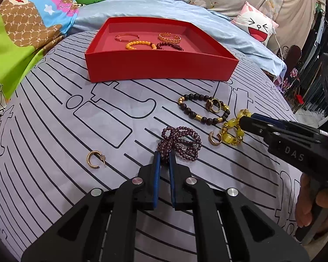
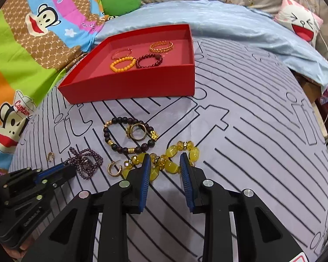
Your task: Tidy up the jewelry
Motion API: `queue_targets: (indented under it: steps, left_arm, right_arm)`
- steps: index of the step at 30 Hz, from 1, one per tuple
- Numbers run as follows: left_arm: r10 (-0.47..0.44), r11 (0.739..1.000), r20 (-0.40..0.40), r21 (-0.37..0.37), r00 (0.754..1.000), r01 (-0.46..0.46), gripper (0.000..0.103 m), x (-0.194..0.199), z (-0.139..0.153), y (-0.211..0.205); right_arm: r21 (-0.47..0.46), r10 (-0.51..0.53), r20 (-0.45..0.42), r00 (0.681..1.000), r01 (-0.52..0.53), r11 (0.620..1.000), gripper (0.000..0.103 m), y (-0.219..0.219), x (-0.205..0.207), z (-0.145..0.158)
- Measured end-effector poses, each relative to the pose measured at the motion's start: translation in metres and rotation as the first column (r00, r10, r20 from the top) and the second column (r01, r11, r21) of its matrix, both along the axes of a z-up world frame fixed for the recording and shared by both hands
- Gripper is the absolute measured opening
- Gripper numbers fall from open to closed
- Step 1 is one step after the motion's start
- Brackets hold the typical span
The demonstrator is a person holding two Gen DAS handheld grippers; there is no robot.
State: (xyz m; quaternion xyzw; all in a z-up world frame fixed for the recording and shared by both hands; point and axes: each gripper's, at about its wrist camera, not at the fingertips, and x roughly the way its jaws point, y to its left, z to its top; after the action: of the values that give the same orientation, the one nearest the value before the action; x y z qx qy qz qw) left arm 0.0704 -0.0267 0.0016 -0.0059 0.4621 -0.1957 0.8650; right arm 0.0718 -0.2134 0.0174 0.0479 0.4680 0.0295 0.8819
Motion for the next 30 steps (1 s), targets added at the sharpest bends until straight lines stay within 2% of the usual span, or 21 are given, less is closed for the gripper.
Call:
queue_targets:
  steps: [2,4,5,9,12,16,21,30]
  left_arm:
    - [0.005,1.0,-0.006,-0.009,1.0,-0.005,0.009,0.001,0.0,0.0]
    - [0.01,1.0,-0.006,-0.019,1.0,-0.01,0.012,0.001,0.0,0.001]
    - [0.013,1.0,-0.002,-0.013,1.0,-0.013,0.016,0.001,0.0,0.0]
    - [0.027,1.0,0.012,-0.005,1.0,-0.027,0.019,0.005,0.001,-0.001]
    - [0.03,1.0,0.019,-0.007,0.999,-0.03,0.019,0.01,0.0,-0.003]
    - [0.02,1.0,0.02,-0.003,1.0,-0.02,0.019,0.013,0.0,-0.006]
    - [0.02,1.0,0.017,-0.003,1.0,-0.02,0.019,0.014,0.0,-0.007]
    - [0.018,1.0,0.008,-0.005,1.0,-0.018,0.016,0.017,0.0,-0.008]
  right_arm:
    - [-0.01,0.007,-0.003,1.0,-0.007,1.0,0.023,0.001,0.0,0.0]
    - [-0.013,0.015,-0.012,1.0,-0.015,1.0,0.012,0.002,0.0,0.0]
    - [-0.008,0.019,-0.018,1.0,-0.019,1.0,0.01,0.002,-0.001,-0.001]
    - [0.021,0.021,-0.046,0.999,-0.02,1.0,0.001,0.0,-0.005,-0.002]
    - [0.055,0.023,-0.066,0.998,-0.02,0.998,0.001,-0.001,-0.011,-0.006]
    - [0.031,0.025,-0.049,0.998,-0.024,0.999,0.002,0.003,-0.015,-0.002]
    - [0.01,0.031,0.004,1.0,-0.031,0.999,0.018,0.002,-0.01,0.013]
    - [0.005,0.063,-0.029,0.998,-0.063,0.998,0.019,0.007,0.009,0.001]
